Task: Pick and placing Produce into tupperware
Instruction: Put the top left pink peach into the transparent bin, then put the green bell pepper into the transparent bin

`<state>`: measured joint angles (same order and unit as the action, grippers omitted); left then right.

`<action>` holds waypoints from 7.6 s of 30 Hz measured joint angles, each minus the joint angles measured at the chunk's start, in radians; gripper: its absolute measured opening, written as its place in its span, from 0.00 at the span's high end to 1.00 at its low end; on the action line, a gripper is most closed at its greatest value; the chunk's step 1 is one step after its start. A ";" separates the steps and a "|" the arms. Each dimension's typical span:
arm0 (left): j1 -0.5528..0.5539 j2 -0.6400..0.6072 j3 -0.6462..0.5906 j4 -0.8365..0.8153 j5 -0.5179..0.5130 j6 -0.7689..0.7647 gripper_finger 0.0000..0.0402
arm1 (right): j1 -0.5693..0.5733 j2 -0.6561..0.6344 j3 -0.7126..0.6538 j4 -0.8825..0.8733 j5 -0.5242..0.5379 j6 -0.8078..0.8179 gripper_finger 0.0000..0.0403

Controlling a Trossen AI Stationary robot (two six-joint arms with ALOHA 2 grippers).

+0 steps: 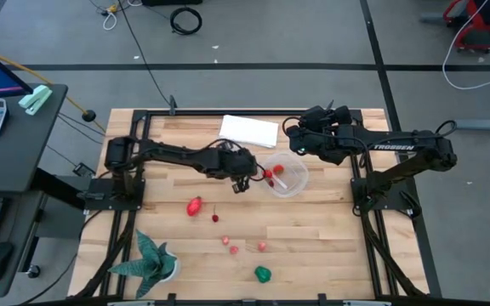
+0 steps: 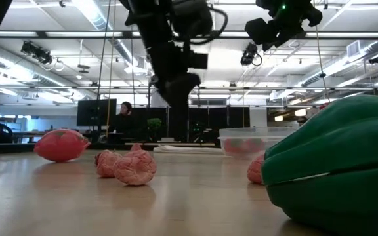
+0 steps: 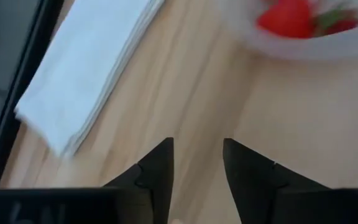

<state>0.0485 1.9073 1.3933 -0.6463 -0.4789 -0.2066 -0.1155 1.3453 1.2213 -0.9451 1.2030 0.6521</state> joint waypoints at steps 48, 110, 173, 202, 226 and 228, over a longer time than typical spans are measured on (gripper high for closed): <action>0.368 -0.510 -0.517 0.082 0.547 0.061 0.69 | 0.000 0.000 0.000 -0.001 -0.009 0.001 0.51; 0.215 -0.284 -0.778 1.289 0.371 -0.120 0.89 | 0.000 0.000 0.000 0.000 -0.010 0.010 0.51; -0.098 0.001 0.696 -0.629 0.098 0.142 0.62 | 0.270 0.000 -0.045 -0.520 -0.227 0.613 0.51; -0.495 -0.476 0.694 -0.923 -0.123 -0.258 0.60 | 0.879 0.236 -0.053 0.428 -0.585 0.629 0.51; -0.555 -0.119 0.693 -0.762 -0.160 -0.282 0.72 | 0.887 0.272 -0.053 0.507 -0.588 0.591 0.51; -0.570 -0.087 0.693 -0.762 -0.168 -0.282 0.73 | 0.906 0.275 -0.053 0.506 -0.592 0.644 0.51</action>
<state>-0.5211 1.8200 2.0865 -1.4081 -0.6470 -0.4889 0.7907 1.6200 1.1679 -0.4388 0.6111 1.2957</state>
